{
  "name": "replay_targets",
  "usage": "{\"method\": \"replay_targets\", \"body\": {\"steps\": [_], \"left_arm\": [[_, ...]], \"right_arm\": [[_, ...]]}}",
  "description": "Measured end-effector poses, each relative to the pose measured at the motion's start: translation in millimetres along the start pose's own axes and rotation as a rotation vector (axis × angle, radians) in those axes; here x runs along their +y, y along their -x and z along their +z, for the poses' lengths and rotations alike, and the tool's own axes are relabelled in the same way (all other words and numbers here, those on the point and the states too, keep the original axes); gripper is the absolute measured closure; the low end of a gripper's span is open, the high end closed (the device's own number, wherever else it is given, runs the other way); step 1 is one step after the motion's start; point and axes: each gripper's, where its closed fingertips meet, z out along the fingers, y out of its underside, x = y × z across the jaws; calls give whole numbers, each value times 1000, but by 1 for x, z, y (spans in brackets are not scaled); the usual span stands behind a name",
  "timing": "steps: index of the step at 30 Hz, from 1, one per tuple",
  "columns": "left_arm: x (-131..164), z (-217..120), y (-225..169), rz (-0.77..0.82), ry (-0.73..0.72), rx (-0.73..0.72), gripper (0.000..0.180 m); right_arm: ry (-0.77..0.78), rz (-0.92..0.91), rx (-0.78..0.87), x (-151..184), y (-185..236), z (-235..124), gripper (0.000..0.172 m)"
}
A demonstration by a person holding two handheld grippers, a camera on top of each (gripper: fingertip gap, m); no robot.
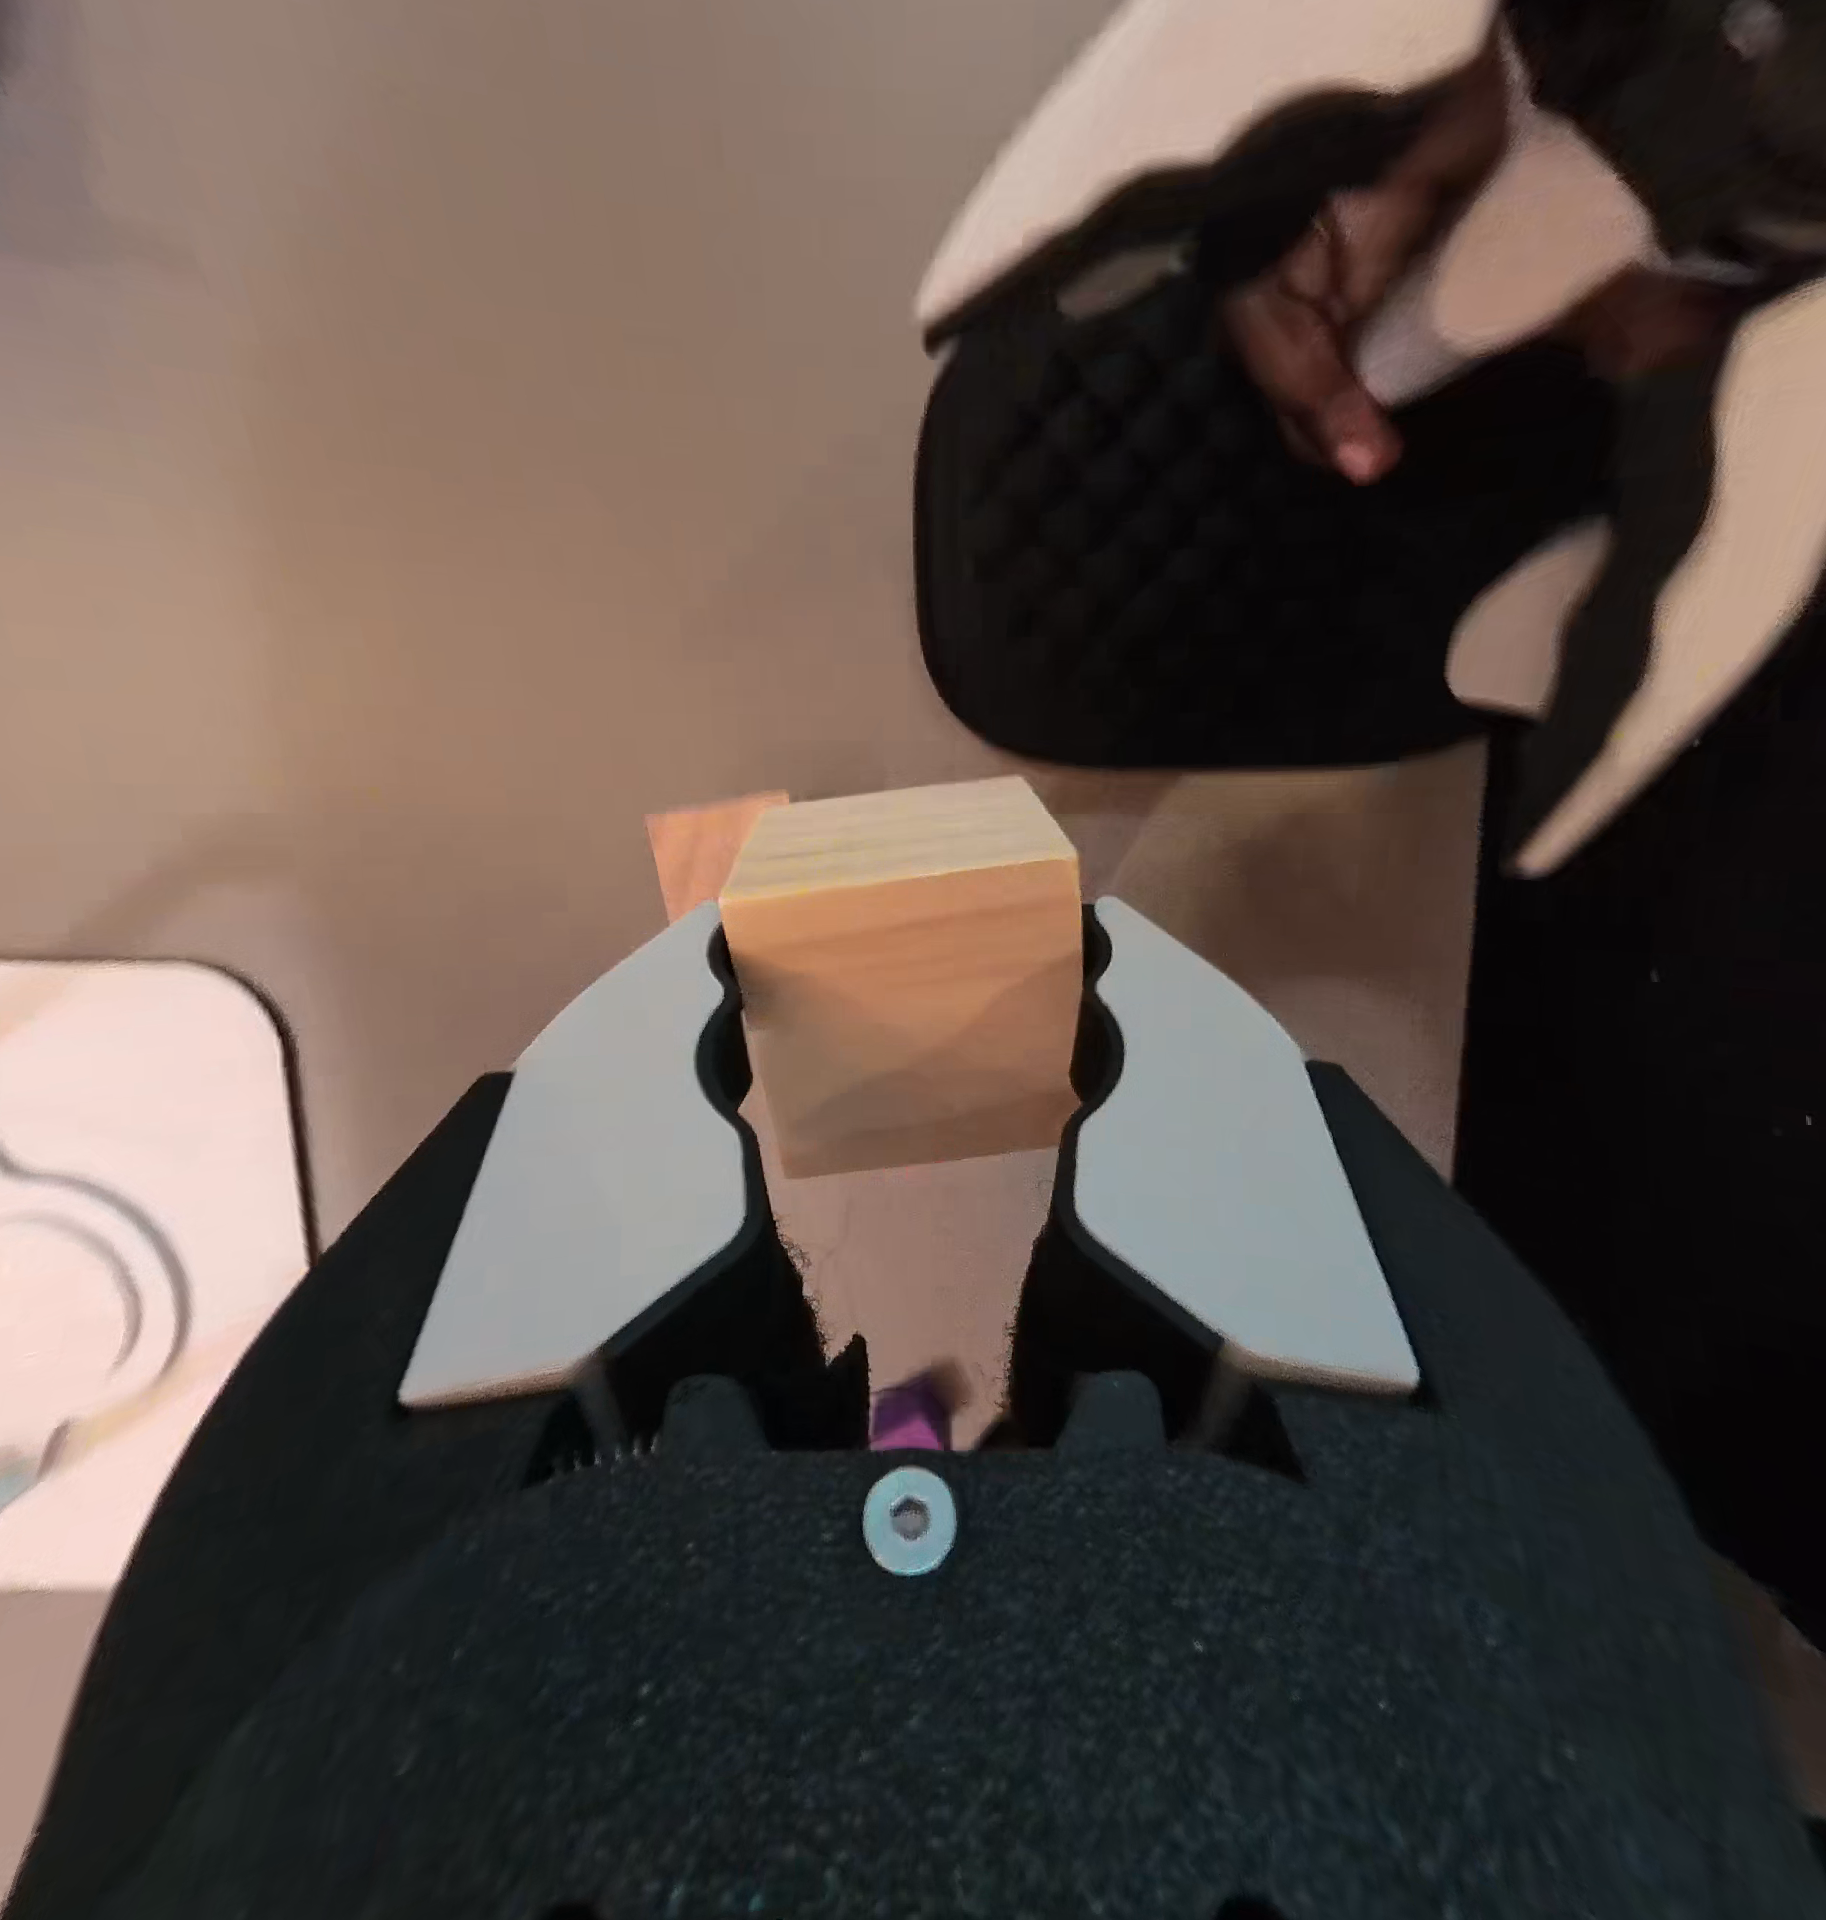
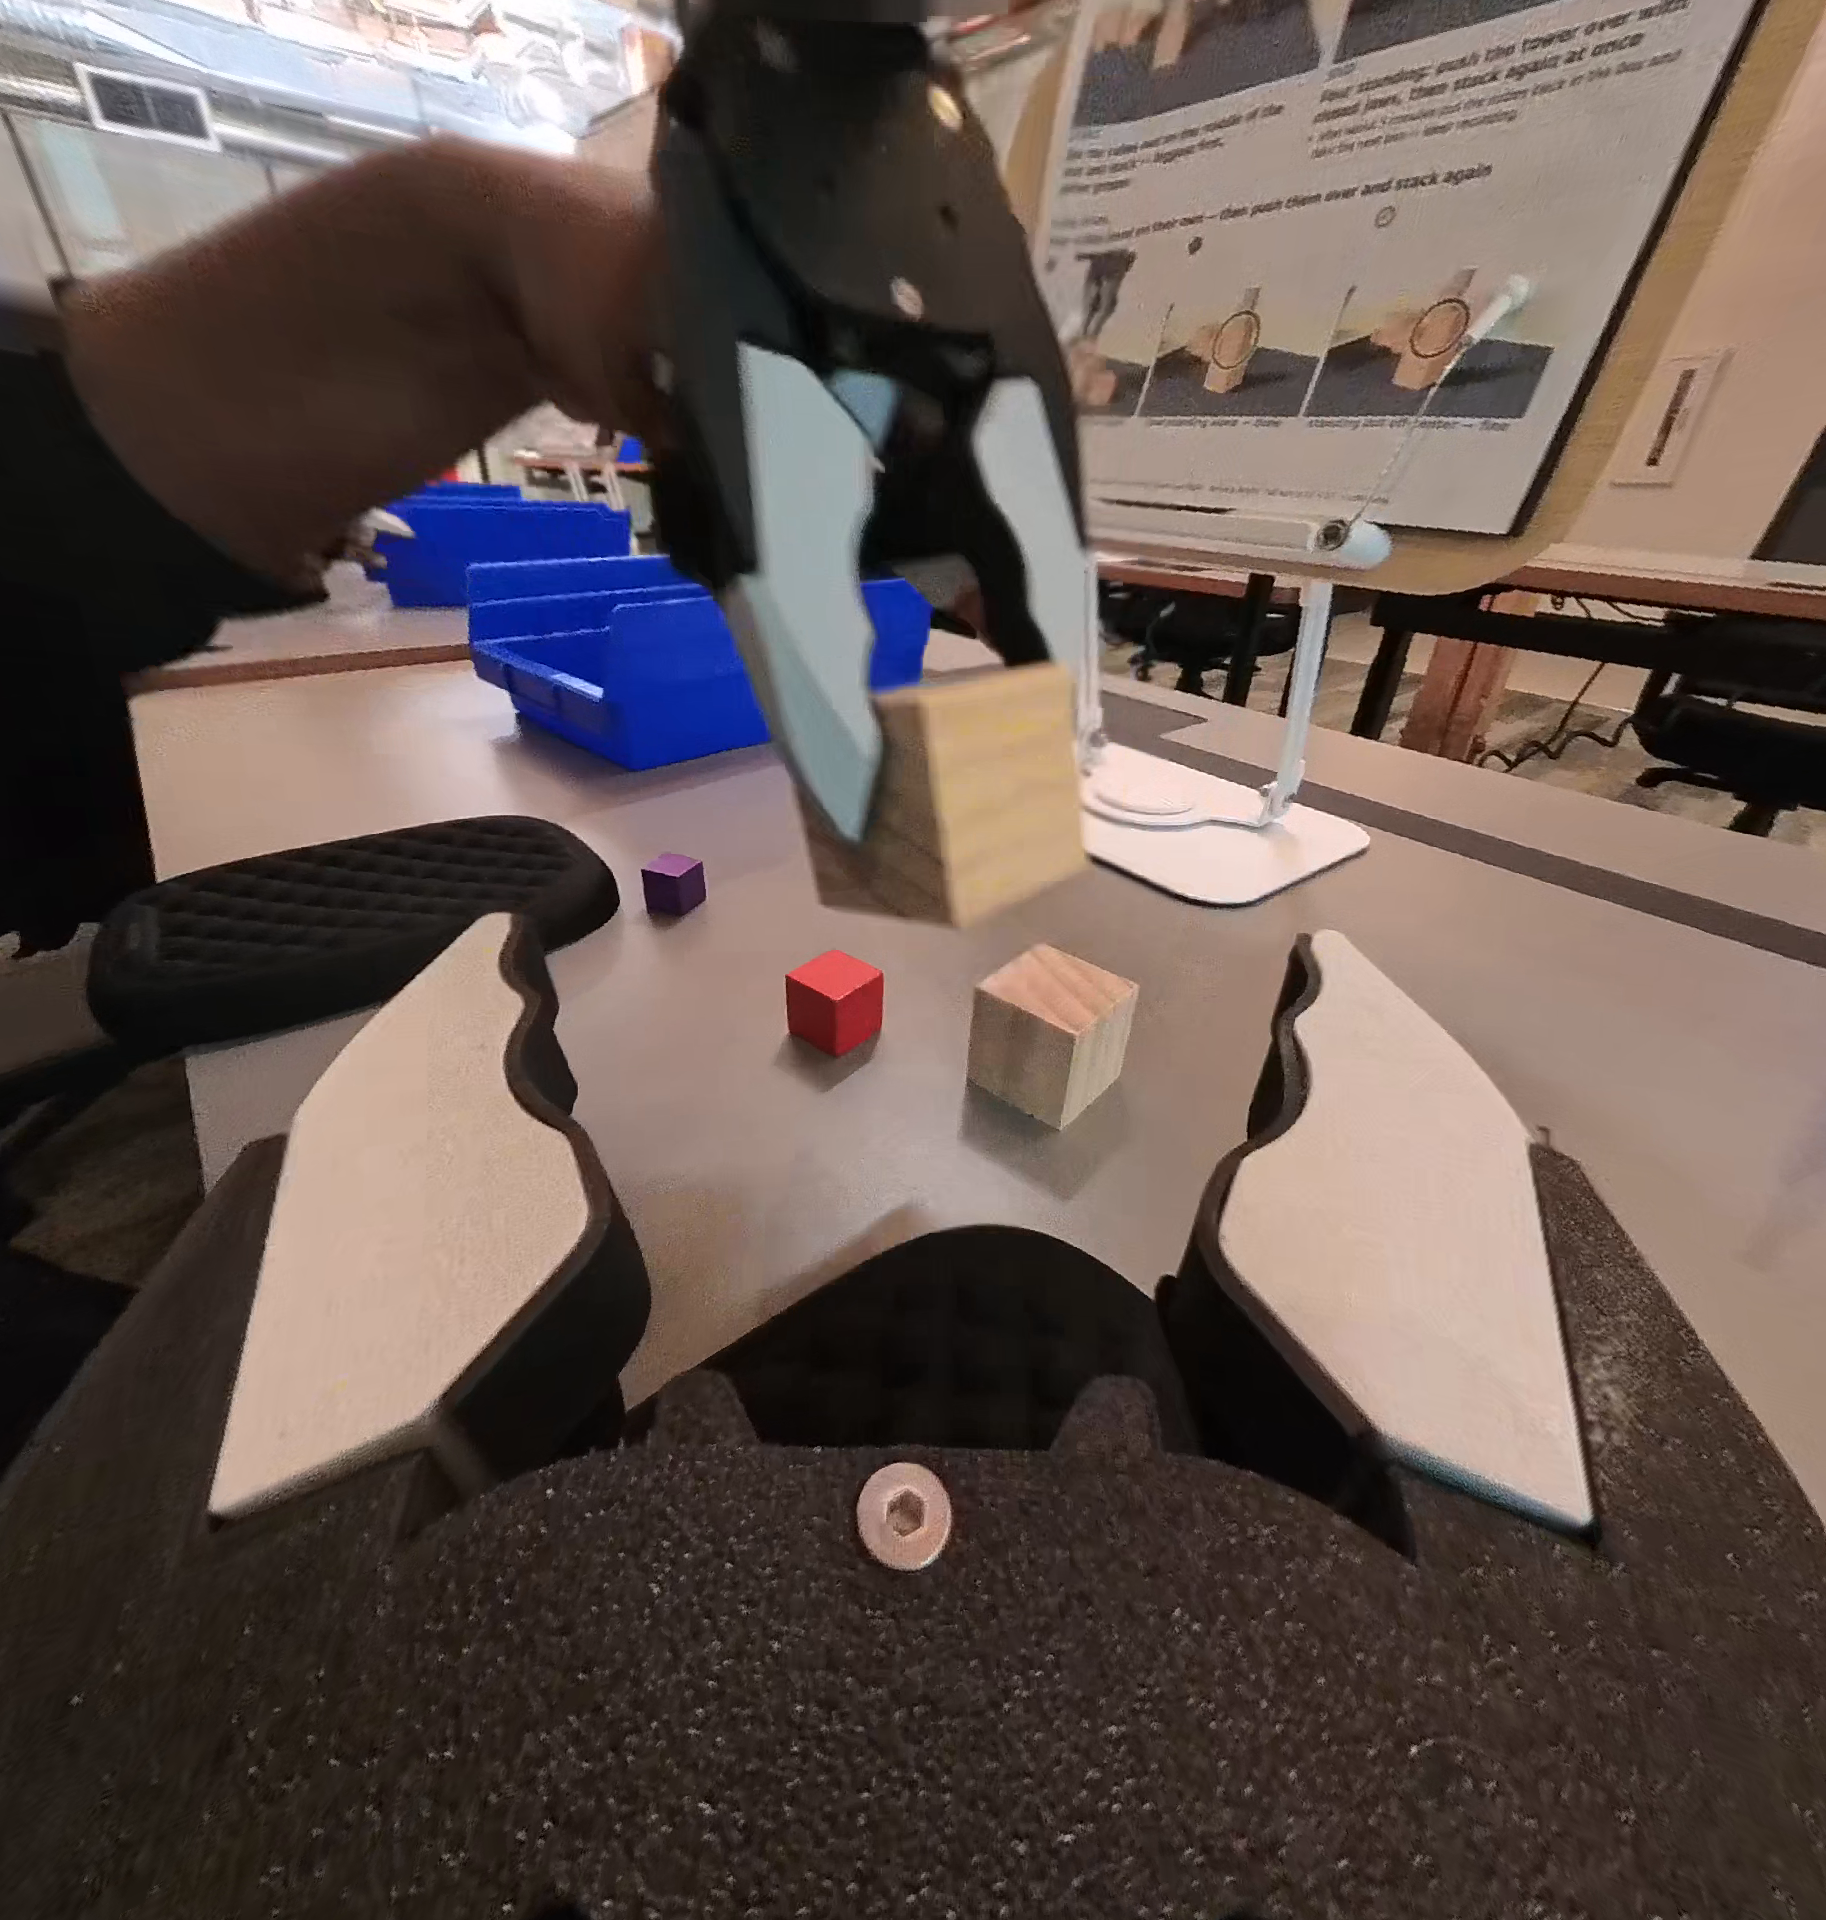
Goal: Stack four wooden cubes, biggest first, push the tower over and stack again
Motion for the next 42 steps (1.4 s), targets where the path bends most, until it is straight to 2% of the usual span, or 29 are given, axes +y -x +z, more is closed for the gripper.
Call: {"method": "replay_targets", "body": {"steps": [5,9,14,21,37,42], "left_arm": [[44,-26,-40,19,18,-15,120],[77,-11,-74,18,80,10,120],[98,15,-92,-30,179,5,120],[105,38,-99,13,230,25,120],[109,47,-100,24,295,71,119],[103,40,-101,35,250,84,95]], "right_arm": [[10,-5,-48,1,6,1,46],[41,-32,-160,5,21,1,48],[84,-76,-325,11,44,-2,49],[116,-103,-405,17,55,-4,52],[117,-100,-385,17,53,-2,53],[116,-104,-387,17,54,-2,53]]}}
